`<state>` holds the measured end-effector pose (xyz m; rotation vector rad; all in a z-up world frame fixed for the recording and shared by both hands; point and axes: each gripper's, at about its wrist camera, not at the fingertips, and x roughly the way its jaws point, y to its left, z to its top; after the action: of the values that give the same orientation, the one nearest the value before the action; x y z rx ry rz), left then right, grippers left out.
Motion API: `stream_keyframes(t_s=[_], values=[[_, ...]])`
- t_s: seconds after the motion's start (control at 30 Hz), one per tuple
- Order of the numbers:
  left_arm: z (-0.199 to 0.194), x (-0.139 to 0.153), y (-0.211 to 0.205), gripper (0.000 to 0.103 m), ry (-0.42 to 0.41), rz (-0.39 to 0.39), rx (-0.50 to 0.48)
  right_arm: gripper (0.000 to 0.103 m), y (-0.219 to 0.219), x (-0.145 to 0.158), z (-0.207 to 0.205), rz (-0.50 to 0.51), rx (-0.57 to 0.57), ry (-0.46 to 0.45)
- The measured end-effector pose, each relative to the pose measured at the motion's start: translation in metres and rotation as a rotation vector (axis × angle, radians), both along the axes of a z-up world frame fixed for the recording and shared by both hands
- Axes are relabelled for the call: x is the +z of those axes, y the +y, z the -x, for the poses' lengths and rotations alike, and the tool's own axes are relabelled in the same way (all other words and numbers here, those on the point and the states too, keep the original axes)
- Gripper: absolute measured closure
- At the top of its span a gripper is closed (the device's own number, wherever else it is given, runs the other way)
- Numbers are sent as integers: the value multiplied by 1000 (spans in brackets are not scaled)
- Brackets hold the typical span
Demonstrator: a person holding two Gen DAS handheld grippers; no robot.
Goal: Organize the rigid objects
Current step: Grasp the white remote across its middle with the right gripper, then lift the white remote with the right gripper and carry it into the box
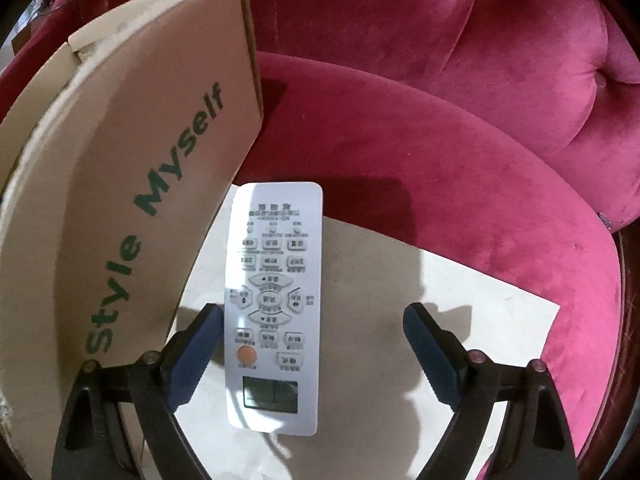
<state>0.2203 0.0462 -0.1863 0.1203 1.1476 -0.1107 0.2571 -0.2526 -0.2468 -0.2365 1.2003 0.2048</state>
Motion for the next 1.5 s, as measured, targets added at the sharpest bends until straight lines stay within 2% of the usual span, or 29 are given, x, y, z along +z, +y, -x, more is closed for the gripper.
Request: stream_keyframes(t_s=[0.23, 0.3, 0.4, 0.43, 0.6, 1.03, 1.5], values=[[-1, 0, 0, 89, 2, 3, 1, 13, 0, -7, -7, 0, -2, -8], [-1, 0, 0, 89, 2, 2, 1, 17, 1, -7, -8, -6, -2, -11], [-1, 0, -1, 89, 1, 1, 1, 40, 7, -2, -3, -15, 19, -25], [-1, 0, -2, 89, 1, 0, 0, 53, 8, 0, -3, -15, 25, -28], [-1, -1, -1, 89, 3, 3, 2, 54, 11, 4, 0, -7, 26, -26], [-1, -1, 0, 89, 1, 6, 3, 54, 11, 21, 1, 7, -79, -27], [-2, -1, 2, 89, 2, 16, 5, 54, 22, 42, 11, 19, -143, -58]])
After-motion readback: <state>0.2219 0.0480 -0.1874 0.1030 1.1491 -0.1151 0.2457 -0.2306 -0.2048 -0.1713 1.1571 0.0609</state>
